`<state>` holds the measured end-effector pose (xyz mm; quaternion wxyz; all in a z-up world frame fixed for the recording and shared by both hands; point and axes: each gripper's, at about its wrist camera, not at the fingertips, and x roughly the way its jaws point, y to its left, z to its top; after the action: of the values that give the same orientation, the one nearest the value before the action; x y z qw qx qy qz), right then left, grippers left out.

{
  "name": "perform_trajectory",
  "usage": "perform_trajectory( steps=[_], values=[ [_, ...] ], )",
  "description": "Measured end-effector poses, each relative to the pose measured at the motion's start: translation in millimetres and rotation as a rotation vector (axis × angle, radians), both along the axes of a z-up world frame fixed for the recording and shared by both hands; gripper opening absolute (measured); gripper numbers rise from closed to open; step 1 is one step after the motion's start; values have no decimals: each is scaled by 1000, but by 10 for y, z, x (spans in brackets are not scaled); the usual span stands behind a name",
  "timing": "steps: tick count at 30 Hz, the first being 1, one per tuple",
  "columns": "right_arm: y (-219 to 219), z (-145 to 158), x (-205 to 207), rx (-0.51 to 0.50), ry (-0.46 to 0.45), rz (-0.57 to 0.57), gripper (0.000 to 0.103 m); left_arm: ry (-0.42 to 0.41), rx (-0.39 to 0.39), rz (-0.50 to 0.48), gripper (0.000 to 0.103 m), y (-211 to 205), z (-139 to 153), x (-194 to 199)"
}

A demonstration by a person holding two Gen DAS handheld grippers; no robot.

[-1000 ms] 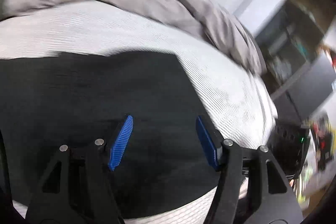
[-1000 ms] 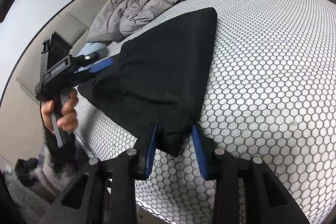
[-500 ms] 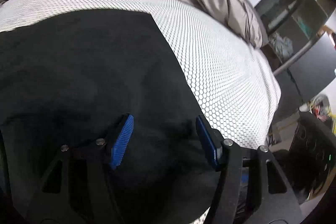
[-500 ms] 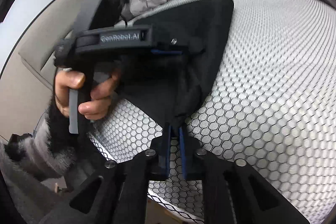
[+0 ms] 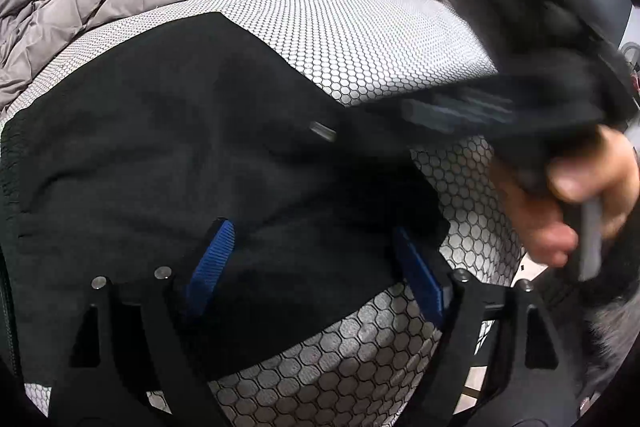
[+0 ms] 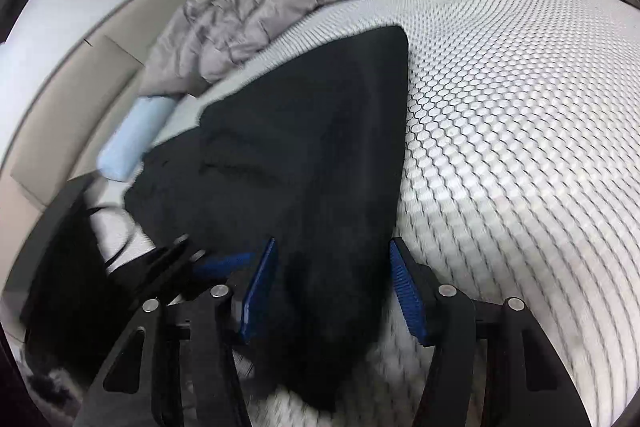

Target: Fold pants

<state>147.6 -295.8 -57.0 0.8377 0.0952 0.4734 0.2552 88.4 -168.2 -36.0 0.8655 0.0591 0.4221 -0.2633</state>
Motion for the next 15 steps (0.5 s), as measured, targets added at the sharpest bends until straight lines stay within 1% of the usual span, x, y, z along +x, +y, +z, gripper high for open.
perform_trajectory(
  steps=[1,2,4,8,11,13,15],
  values=[
    [3,-33,77,-19,-2,-13,41,2,2,-3,80,-4,-15,2],
    [38,-64,194,-27,6,-23,38,9,1,-6,80,11,-23,-2],
    [95,-89,473,8,28,-31,29,18,-15,-19,80,75,-40,-52],
    [149,-51,1071,54,38,-60,26,42,-54,-47,80,176,-111,-54],
    [169,-29,1435,62,40,-70,26,45,-53,-60,80,218,-114,-95],
    [209,-25,1721,48,35,-67,26,45,-42,-76,80,237,-119,-119],
    [211,-10,1979,49,28,-87,26,51,-49,-82,80,268,-118,-136]
  ],
)
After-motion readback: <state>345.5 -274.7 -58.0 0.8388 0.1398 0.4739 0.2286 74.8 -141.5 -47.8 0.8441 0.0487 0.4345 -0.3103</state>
